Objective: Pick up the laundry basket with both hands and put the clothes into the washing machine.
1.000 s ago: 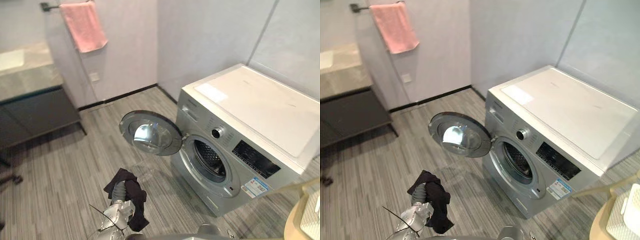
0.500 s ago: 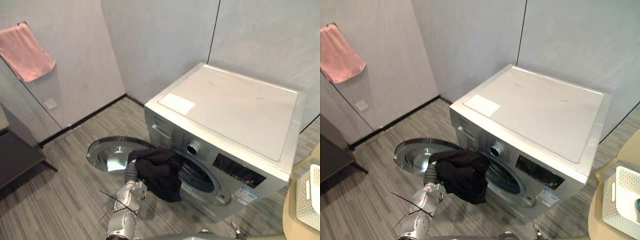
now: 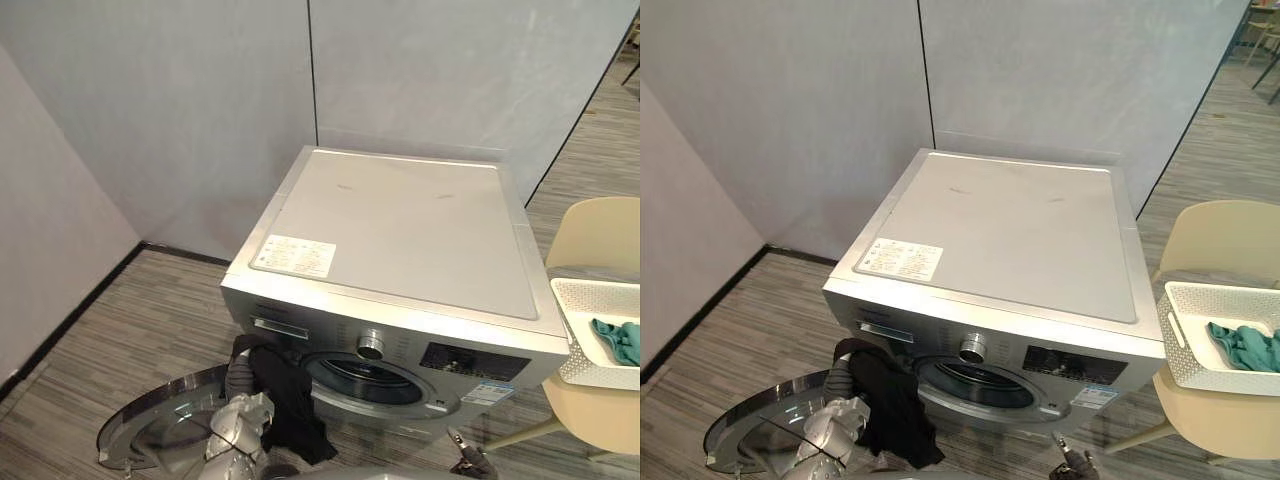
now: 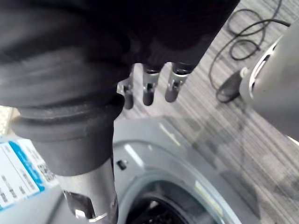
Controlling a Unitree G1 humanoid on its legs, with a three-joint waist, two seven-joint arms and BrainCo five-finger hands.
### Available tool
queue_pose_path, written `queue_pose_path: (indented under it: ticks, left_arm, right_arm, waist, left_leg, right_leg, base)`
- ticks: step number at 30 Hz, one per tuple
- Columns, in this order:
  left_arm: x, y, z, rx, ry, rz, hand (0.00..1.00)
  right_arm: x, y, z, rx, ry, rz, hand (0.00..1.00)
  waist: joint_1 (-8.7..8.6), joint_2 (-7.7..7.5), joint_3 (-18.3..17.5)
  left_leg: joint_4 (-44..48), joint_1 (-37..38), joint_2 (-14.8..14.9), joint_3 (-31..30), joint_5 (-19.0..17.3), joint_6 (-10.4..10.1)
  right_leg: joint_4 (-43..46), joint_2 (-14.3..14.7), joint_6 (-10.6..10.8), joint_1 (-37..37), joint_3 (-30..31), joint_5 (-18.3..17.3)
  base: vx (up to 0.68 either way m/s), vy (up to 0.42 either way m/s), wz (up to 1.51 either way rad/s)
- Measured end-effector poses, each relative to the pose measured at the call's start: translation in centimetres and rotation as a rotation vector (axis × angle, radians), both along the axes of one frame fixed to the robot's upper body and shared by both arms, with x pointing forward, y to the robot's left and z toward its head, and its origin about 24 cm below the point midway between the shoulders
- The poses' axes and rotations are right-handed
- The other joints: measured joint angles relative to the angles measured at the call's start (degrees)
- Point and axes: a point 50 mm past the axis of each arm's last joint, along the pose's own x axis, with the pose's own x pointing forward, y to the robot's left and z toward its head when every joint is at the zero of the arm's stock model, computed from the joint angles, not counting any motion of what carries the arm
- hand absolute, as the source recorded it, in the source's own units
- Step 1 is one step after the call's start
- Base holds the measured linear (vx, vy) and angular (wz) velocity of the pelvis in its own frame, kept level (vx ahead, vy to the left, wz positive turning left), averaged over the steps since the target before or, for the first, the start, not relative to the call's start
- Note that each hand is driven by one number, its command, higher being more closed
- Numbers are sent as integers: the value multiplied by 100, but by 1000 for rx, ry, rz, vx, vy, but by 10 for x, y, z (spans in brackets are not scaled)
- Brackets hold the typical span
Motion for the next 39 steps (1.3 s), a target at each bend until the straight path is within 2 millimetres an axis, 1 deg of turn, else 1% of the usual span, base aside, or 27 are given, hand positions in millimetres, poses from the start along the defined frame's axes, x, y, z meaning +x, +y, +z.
queue_pose_path:
  ticks: [1, 4, 5, 7, 8, 9, 10, 11, 12, 13, 15, 16, 18, 20, 21, 23, 25, 27, 28, 30, 33, 34, 35, 36, 37, 38, 39]
  left_arm:
    - [-1, 0, -2, 12, 11, -24, 100]
    - [-4, -7, -5, 19, 21, -106, 100]
    - [6, -44, 1, -10, -29, -325, 100]
    - [3, -61, -1, -48, -26, -391, 100]
    - [2, -64, -2, -52, -17, -404, 100]
    - [2, -71, -1, -62, -20, -430, 100]
    - [6, -73, 2, -61, -38, -444, 100]
    - [18, -81, 16, -54, -107, -488, 100]
    - [32, -90, 34, -46, -198, -530, 100]
    - [40, -97, 42, -40, -236, -563, 100]
    - [61, -120, 62, -11, -314, -671, 100]
    - [67, -129, 68, -13, -333, -689, 100]
    - [76, -140, 78, -23, -359, -671, 100]
    - [98, -146, 107, -50, -443, -607, 100]
    - [105, -145, 114, -60, -463, -578, 100]
    - [129, -136, 138, -80, -519, -469, 100]
    - [151, -119, 158, -81, -559, -360, 100]
    - [179, -87, 192, -80, -633, -209, 100]
    - [186, -77, 203, -75, -653, -168, 100]
    - [206, -46, 245, -64, -729, -58, 100]
    - [216, -27, 283, -50, -805, 4, 100]
    - [221, -21, 322, -39, -879, 18, 100]
    - [221, -19, 353, -18, -945, 26, 100]
    - [218, -17, 375, -6, -1011, 33, 100]
    - [216, -19, 384, -5, -1040, 33, 100]
    - [212, -25, 404, 6, -1084, 23, 100]
    - [210, -26, 413, 15, -1104, 22, 100]
  right_arm:
    - [-3, 3, -1, 2, 13, 17, 0]
    - [-10, 3, -3, 12, 32, 26, 0]
    - [-11, -3, -3, 9, 29, 39, 0]
    - [-2, -11, 0, -9, 5, 32, 0]
    - [-1, -11, 0, -8, 2, 31, 0]
    - [9, -10, 2, -10, -27, 44, 0]
    - [15, -10, 4, -15, -47, 57, 0]
    - [35, -7, 11, -24, -112, 86, 0]
    - [54, -5, 19, -35, -182, 93, 0]
    - [66, -4, 23, -37, -218, 105, 0]
    - [102, 5, 38, -25, -318, 112, 0]
    - [114, 8, 48, -25, -380, 113, 0]
    - [126, 13, 60, -18, -465, 103, 0]
    - [143, 20, 79, -15, -576, 118, 0]
    - [146, 22, 83, -10, -600, 119, 0]
    - [152, 22, 92, -18, -654, 109, 0]
    - [153, 20, 98, -29, -685, 101, 0]
    - [153, 18, 103, -38, -711, 94, 0]
    - [153, 18, 103, -37, -714, 91, 0]
    - [147, 17, 99, -25, -699, 76, 0]
    - [144, 20, 96, -12, -686, 73, 0]
    - [144, 22, 96, 4, -696, 56, 0]
    - [143, 23, 95, 12, -700, 44, 0]
    - [142, 22, 94, 20, -698, 24, 0]
    - [141, 22, 92, 24, -694, 11, 0]
    - [138, 20, 89, 39, -682, -22, 0]
    - [138, 20, 89, 44, -683, -32, 0]
  waist:
    - [-15, -87, -7]
    - [-97, -113, -9]
    - [-168, -43, 356]
    - [-191, 88, 655]
    - [-224, 69, 744]
    - [-250, -31, 1002]
    - [-237, -43, 1074]
    - [-167, -74, 1082]
    - [-115, -86, 1136]
    - [-117, -133, 1295]
    - [-104, -357, 1839]
    - [-105, -434, 1922]
    - [-108, -458, 1975]
    - [-101, -453, 1980]
    - [-106, -454, 1981]
    - [-121, -457, 1999]
    - [-154, -497, 2077]
    - [-250, -534, 2098]
    - [-282, -565, 2116]
    - [-337, -624, 2147]
    - [-448, -687, 2190]
    - [-489, -745, 2219]
    - [-551, -786, 2246]
    - [-589, -800, 2254]
    - [-592, -800, 2257]
    - [-590, -809, 2274]
    - [-593, -816, 2312]
  left_leg:
    - [-119, 89, -104, 62, 58, 83]
    - [-226, 164, -289, 154, 73, 108]
    - [368, -560, -261, -17, 71, 140]
    - [490, -874, -156, -33, 66, 150]
    - [514, -894, -135, -29, 66, 149]
    - [684, -1000, -54, 38, -34, 164]
    - [884, -1241, -7, 36, -106, 137]
    - [1583, -2058, 135, 2, -244, 213]
    - [2322, -2907, 244, -91, -491, 195]
    - [2572, -3182, 251, -166, -533, 180]
    - [3137, -3644, 276, -287, -636, 175]
    - [3557, -3883, 334, -329, -790, 164]
    - [4068, -4173, 367, -370, -986, 158]
    - [4740, -4760, 493, -375, -1236, 144]
    - [4890, -4899, 543, -369, -1281, 155]
    - [5364, -5322, 665, -375, -1448, 151]
    - [5742, -5600, 822, -364, -1585, 146]
    - [6144, -6076, 1011, -359, -1720, 143]
    - [6217, -6172, 1048, -333, -1732, 153]
    - [6455, -6578, 1238, -309, -1799, 124]
    - [6557, -6867, 1340, -273, -1774, 152]
    - [6634, -7127, 1431, -215, -1789, 174]
    - [6666, -7276, 1436, -198, -1789, 179]
    - [6733, -7441, 1460, -207, -1800, 196]
    - [6772, -7513, 1486, -200, -1813, 218]
    - [6864, -7656, 1529, -187, -1831, 248]
    - [6897, -7681, 1529, -187, -1834, 252]
  right_leg:
    - [1, -131, 77, -4, 78, 47]
    - [2, -319, 147, -40, 107, 77]
    - [306, -305, 349, -539, 56, 25]
    - [704, -274, 410, -961, 57, -102]
    - [826, -273, 388, -1026, 59, -131]
    - [1151, -257, 427, -1235, 99, -308]
    - [1380, -212, 413, -1447, 127, -410]
    - [2096, -164, 289, -2286, 230, -506]
    - [2844, -138, 291, -3151, 288, -763]
    - [3128, -153, 314, -3421, 290, -856]
    - [3831, -236, 306, -3919, 353, -1056]
    - [4233, -230, 249, -4158, 386, -1171]
    - [4733, -247, 218, -4455, 459, -1354]
    - [5380, -202, 289, -5121, 654, -1573]
    - [5517, -175, 274, -5271, 694, -1594]
    - [5926, -53, 306, -5745, 829, -1680]
    - [6240, 61, 293, -6087, 953, -1719]
    - [6547, 238, 301, -6632, 1084, -1722]
    - [6613, 278, 304, -6763, 1134, -1720]
    - [6759, 454, 335, -7241, 1245, -1665]
    - [6783, 559, 289, -7582, 1312, -1546]
    - [6791, 649, 279, -7873, 1372, -1466]
    - [6808, 667, 281, -8047, 1404, -1426]
    - [6844, 704, 285, -8210, 1426, -1406]
    - [6874, 713, 286, -8283, 1435, -1403]
    - [6960, 725, 289, -8452, 1474, -1400]
    - [6982, 727, 293, -8484, 1487, -1397]
  base:
    - [64, 129, -16]
    - [-44, 119, 1]
    - [-333, 51, 17]
    - [-333, 8, 5]
    - [-222, -32, -6]
    - [-215, -37, -8]
    - [-304, -58, -25]
    - [-340, -52, -36]
    - [-377, -61, -30]
    - [-296, -40, -6]
    - [-245, -11, 1]
    - [-209, -1, -15]
    - [-153, -10, -16]
    - [-149, -10, -33]
    - [-130, -5, -42]
    - [-115, -6, -47]
    - [-108, 2, -48]
    - [-116, -3, -50]
    - [-100, -5, -53]
    - [-82, -4, -50]
    - [-36, 1, -35]
    - [-33, 17, -44]
    - [-44, 26, -41]
    - [-34, 25, -19]
    - [-34, 21, -16]
    - [-25, 18, -9]
    - [-35, 27, -8]
